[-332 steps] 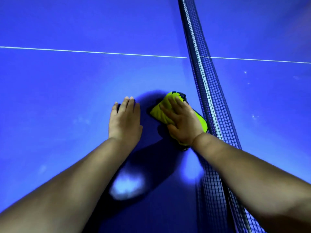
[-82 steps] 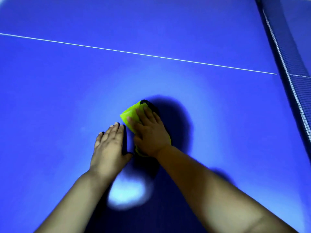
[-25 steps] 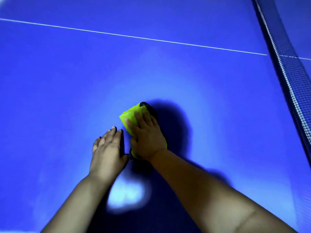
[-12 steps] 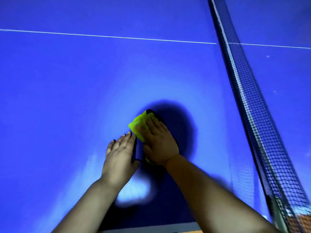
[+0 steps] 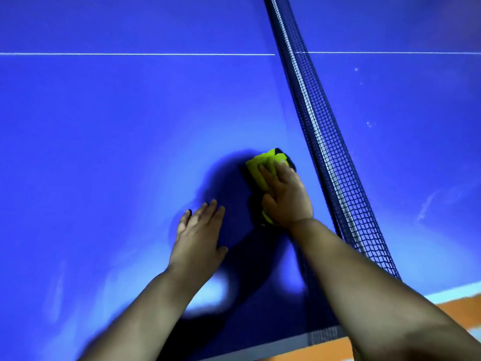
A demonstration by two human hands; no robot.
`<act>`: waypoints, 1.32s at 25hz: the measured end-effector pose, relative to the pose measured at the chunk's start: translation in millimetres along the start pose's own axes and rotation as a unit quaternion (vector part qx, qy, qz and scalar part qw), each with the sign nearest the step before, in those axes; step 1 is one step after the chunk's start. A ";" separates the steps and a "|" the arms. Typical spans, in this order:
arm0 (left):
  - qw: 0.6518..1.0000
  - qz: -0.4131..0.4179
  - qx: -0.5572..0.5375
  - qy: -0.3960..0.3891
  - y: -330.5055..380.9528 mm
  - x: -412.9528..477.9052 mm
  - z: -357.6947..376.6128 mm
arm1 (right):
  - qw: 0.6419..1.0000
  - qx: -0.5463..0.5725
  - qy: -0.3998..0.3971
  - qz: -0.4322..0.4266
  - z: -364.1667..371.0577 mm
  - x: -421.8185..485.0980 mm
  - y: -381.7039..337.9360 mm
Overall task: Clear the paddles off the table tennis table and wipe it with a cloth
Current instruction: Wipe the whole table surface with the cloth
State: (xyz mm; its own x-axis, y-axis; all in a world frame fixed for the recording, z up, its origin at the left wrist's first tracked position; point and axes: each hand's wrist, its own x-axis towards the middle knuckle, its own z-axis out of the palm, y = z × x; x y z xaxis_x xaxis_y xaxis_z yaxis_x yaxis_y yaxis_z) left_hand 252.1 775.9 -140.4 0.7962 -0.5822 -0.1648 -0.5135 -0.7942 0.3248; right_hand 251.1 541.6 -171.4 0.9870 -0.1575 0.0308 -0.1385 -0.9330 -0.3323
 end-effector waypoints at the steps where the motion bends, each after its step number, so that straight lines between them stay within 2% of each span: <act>1: 1.000 0.010 0.018 -0.001 0.8 -0.7 2.6 | 1.000 0.000 0.006 0.024 -5.3 -2.4 10.3; 5: 0.999 0.023 0.044 -0.013 -14.9 -8.3 11.4 | 0.990 -0.012 0.014 0.142 -14.2 -22.3 28.6; 8: 0.999 0.018 0.033 0.007 -44.9 -25.1 8.3 | 0.973 -0.007 0.039 0.227 -8.0 -45.6 7.6; 12: 1.000 -0.015 0.023 0.015 -97.2 -59.8 -4.7 | 0.969 -0.032 0.032 0.241 9.7 -78.4 -54.3; 20: 0.995 -0.096 0.029 0.022 -225.1 -154.0 -38.1 | 0.987 -0.049 -0.008 0.151 74.8 -62.9 -239.7; 25: 0.989 -0.144 0.026 0.026 -285.7 -209.5 -53.7 | 0.998 -0.048 -0.013 0.036 121.3 -43.8 -353.6; 29: 0.982 -0.187 0.003 0.039 -310.8 -245.8 -64.0 | 0.996 -0.030 -0.024 -0.076 146.3 -48.5 -420.9; 33: 0.977 -0.206 -0.002 0.051 -311.0 -266.1 -65.4 | 0.984 -0.016 -0.063 -0.163 160.8 -69.8 -452.5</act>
State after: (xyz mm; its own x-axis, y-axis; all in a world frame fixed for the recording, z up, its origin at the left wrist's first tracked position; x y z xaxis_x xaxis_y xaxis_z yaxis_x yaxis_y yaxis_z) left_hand 220.9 1189.2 -136.7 0.9632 -0.1921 -0.1882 -0.1412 -0.9568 0.2540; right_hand 257.9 1026.8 -174.7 0.9815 0.1913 0.0119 0.1863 -0.9374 -0.2942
